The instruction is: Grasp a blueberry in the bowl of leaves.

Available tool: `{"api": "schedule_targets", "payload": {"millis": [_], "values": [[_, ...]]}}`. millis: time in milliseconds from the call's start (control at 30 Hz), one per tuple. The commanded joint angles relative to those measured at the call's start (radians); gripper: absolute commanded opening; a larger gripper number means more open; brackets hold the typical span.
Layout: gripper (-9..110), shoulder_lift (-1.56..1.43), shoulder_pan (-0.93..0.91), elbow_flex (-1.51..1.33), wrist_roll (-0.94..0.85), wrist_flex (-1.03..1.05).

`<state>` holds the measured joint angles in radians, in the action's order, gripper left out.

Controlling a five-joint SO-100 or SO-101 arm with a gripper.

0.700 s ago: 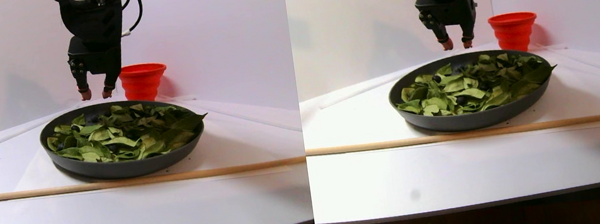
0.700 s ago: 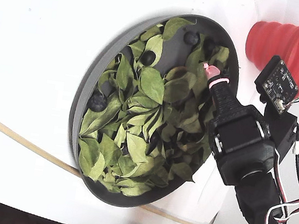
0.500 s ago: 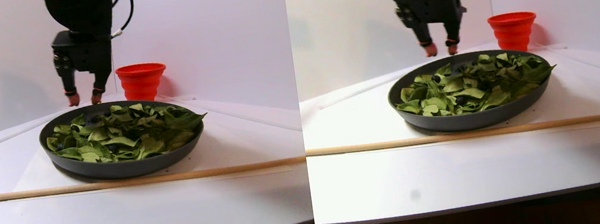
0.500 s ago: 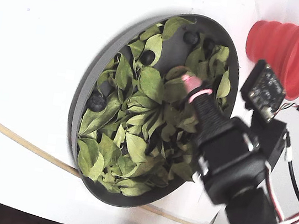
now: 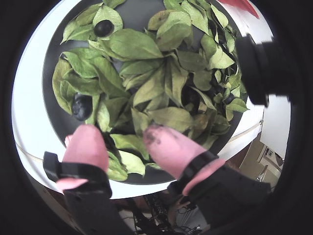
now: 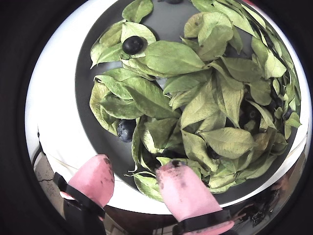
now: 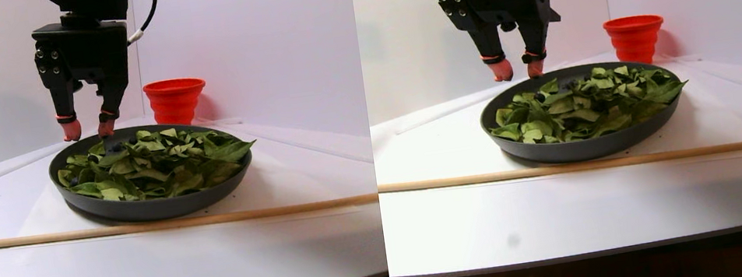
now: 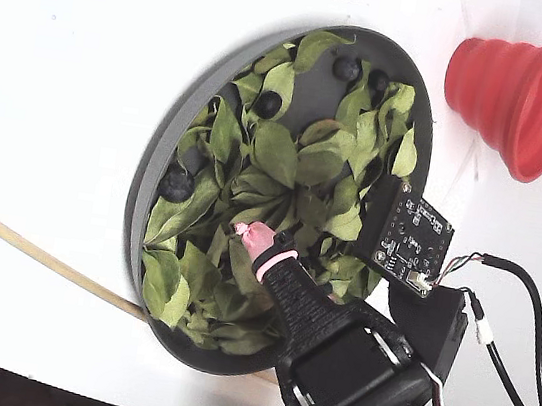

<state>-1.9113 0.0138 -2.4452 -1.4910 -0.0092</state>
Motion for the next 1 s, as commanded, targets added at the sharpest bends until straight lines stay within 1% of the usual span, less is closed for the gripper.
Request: {"api": "schedule_targets", "payload": {"millis": [0,967], "values": [[16,-0.052,-0.003,0.029,-0.009,-0.028],[17,0.109,-0.003,0.126,-0.020,-0.132]]}}
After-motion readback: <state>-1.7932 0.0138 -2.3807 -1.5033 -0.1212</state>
